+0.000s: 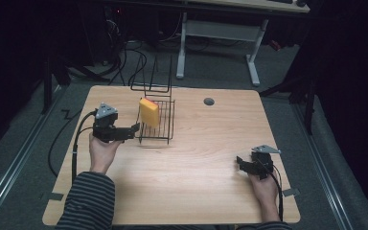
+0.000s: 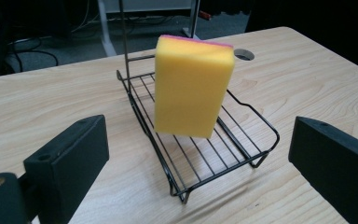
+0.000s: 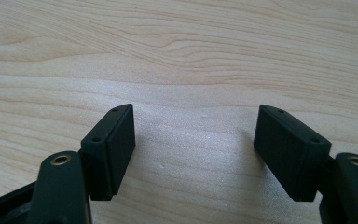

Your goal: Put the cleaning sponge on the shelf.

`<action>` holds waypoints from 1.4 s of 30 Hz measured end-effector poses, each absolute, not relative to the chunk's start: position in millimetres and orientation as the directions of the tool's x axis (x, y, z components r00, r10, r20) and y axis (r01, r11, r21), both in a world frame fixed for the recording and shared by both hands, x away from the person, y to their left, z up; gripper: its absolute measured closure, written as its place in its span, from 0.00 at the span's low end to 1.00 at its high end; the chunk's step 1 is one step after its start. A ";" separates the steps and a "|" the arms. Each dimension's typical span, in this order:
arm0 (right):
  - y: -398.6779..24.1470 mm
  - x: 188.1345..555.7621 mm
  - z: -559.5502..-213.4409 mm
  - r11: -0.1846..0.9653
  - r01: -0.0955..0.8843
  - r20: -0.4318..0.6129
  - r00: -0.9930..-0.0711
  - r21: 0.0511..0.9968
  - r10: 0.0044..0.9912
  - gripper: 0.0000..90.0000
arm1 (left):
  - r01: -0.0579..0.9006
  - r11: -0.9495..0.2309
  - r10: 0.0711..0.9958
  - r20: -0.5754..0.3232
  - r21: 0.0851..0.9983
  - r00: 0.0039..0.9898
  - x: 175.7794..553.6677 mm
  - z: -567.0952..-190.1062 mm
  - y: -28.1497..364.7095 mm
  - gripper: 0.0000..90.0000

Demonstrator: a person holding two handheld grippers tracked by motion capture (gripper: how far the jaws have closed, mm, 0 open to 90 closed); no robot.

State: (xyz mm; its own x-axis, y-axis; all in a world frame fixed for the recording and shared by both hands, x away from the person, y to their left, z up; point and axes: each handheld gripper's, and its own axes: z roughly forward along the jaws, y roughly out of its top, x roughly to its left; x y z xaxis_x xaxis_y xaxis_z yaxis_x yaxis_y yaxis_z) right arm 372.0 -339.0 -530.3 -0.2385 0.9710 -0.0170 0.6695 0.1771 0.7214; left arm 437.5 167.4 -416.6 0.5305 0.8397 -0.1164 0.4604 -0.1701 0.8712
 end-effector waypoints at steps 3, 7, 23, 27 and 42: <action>-338.9 372.0 -530.3 0.177 0.669 -0.017 -0.239 0.722 0.971 0.33 | 0.458 -0.159 0.845 -0.119 0.875 0.522 432.1 -415.4 173.9 0.06; -338.9 371.9 -530.2 0.176 0.670 -0.016 -0.238 0.721 0.971 0.33 | 0.451 -0.147 0.853 -0.119 0.880 0.509 426.2 -412.6 180.7 0.07; -338.4 371.6 -530.1 0.174 0.671 -0.015 -0.236 0.721 0.972 0.33 | 0.446 -0.120 0.871 -0.122 0.887 0.475 410.4 -413.5 198.8 0.07; -338.2 371.5 -530.2 0.173 0.672 -0.014 -0.236 0.720 0.972 0.33 | 0.445 -0.118 0.874 -0.119 0.888 0.471 407.6 -414.5 202.6 0.07; -338.2 371.5 -530.3 0.174 0.670 -0.015 -0.236 0.722 0.972 0.33 | 0.440 -0.081 0.888 -0.136 0.894 0.439 392.3 -415.6 220.7 0.08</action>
